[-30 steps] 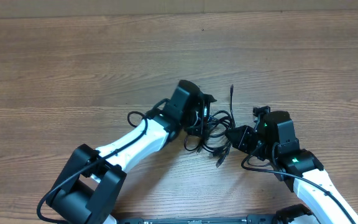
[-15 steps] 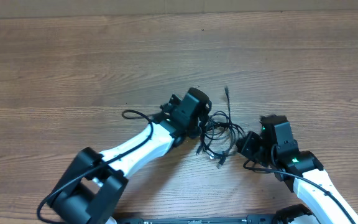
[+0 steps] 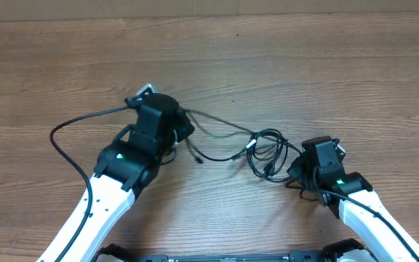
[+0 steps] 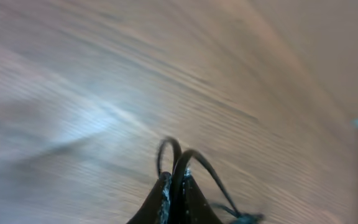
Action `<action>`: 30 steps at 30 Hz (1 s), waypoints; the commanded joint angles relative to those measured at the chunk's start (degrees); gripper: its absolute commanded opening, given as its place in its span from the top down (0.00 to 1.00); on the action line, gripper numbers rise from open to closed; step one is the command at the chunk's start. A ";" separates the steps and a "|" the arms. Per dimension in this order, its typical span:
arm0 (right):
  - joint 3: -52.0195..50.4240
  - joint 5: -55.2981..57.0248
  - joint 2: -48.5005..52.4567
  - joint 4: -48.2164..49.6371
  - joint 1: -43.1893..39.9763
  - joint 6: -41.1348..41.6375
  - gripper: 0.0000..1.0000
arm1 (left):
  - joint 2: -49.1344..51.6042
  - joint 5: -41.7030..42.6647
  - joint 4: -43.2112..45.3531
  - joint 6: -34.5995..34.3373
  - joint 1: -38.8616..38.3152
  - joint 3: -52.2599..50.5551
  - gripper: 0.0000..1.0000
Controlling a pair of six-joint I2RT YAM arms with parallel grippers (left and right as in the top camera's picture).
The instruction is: Untangle cables
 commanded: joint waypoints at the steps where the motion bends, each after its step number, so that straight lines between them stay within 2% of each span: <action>1: 0.11 -1.68 3.08 1.03 -0.15 0.87 0.95 | 0.35 -6.56 -3.63 1.90 1.46 0.83 0.88; 5: 0.11 -4.31 3.85 2.56 -0.15 0.57 0.95 | 3.54 -14.14 -7.13 1.90 1.51 0.81 0.85; 6: 0.11 -4.63 3.85 2.71 -0.15 0.22 0.95 | 4.76 -15.89 -7.98 1.90 1.51 0.81 0.75; 8: 0.11 -6.01 3.85 3.04 -0.15 0.17 0.95 | 6.47 -14.97 -8.46 1.90 1.51 0.81 0.63; 9: 0.11 -7.72 3.85 3.82 -0.15 -0.87 0.95 | 7.45 -13.55 -8.48 1.90 1.51 0.81 0.52; 11: 0.11 -13.77 3.85 7.67 -0.15 -7.76 0.96 | 9.29 -10.73 -8.09 1.88 1.49 0.81 0.35; 13: 0.13 -22.93 3.80 12.33 -0.15 -15.34 0.96 | 10.95 -8.79 -7.80 1.86 1.49 0.81 0.23; 14: 0.13 -30.99 3.72 15.37 -0.15 -18.97 0.96 | 11.85 -7.67 -7.80 1.86 1.49 0.81 0.18; 17: 0.13 -55.41 3.50 26.38 -0.17 -25.81 0.96 | 13.16 -5.09 -7.61 1.90 1.49 0.81 0.15; 20: 0.13 -68.63 3.50 37.53 -0.15 -26.67 0.96 | 13.14 0.09 -5.81 2.64 1.49 0.81 0.14; 22: 0.13 -71.01 3.50 42.66 -0.15 -26.47 0.96 | 13.14 5.31 -1.88 6.03 1.49 0.81 0.14; 25: 0.13 -71.60 3.50 46.84 -0.15 -22.38 0.96 | 13.14 16.15 5.09 16.79 1.40 0.81 0.14; 27: 0.13 -74.49 3.50 51.01 -0.17 -21.57 0.96 | 13.16 18.34 6.08 21.20 1.40 0.81 0.14; 30: 0.13 -75.06 3.52 55.12 -0.17 -18.12 0.96 | 13.16 18.25 4.96 23.76 1.40 0.79 0.18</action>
